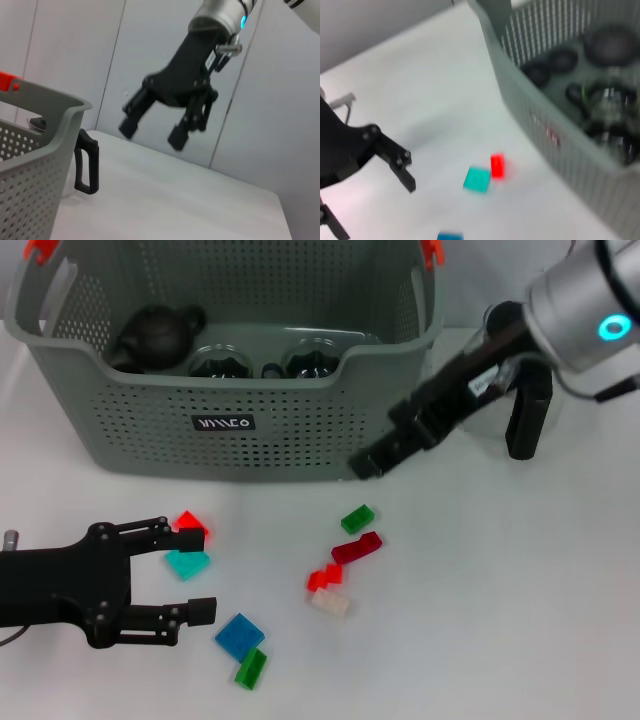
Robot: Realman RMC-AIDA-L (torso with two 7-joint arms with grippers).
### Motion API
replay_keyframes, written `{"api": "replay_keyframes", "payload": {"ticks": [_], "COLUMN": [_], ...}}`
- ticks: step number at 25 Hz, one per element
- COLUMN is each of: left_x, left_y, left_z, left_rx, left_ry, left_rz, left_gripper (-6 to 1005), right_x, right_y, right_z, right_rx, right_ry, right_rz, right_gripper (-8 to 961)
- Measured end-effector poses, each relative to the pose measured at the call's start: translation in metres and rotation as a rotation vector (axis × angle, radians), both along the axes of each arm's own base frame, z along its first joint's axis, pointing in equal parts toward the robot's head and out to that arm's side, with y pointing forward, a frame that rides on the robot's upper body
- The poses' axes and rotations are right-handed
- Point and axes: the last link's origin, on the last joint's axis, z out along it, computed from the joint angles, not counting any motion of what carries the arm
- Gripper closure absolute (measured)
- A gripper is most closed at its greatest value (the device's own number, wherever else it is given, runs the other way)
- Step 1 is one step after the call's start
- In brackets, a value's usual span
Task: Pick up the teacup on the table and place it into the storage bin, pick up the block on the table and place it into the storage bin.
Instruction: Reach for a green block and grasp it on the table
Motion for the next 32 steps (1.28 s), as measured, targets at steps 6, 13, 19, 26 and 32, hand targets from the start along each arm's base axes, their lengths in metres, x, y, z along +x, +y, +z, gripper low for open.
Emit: {"api": "replay_keyframes", "payload": {"ticks": [6,13,19,26,32], "left_x": [0.001,0.001,0.001,0.002,0.001], "left_y": [0.002,0.003,0.004,0.004,0.003], "left_z": [0.000,0.000,-0.001,-0.004,-0.007], "left_rx": [0.006,0.017,0.021,0.019,0.018], "left_ry": [0.005,0.015,0.017,0.012,0.003], "left_rz": [-0.008,-0.028,-0.024,-0.021,-0.019], "left_gripper": [145,145,144,144,144], "right_x": [0.012,0.019,0.033,0.041,0.044], "right_y": [0.005,0.015,0.025,0.030,0.030], "right_z": [-0.029,-0.046,-0.057,-0.077,-0.091], "right_rx": [-0.066,-0.046,0.008,0.049,0.068], "right_ry": [-0.020,-0.047,-0.133,-0.201,-0.218], "right_rz": [-0.175,-0.261,-0.261,-0.200,-0.162], "right_gripper": [37,37,37,38,38]}}
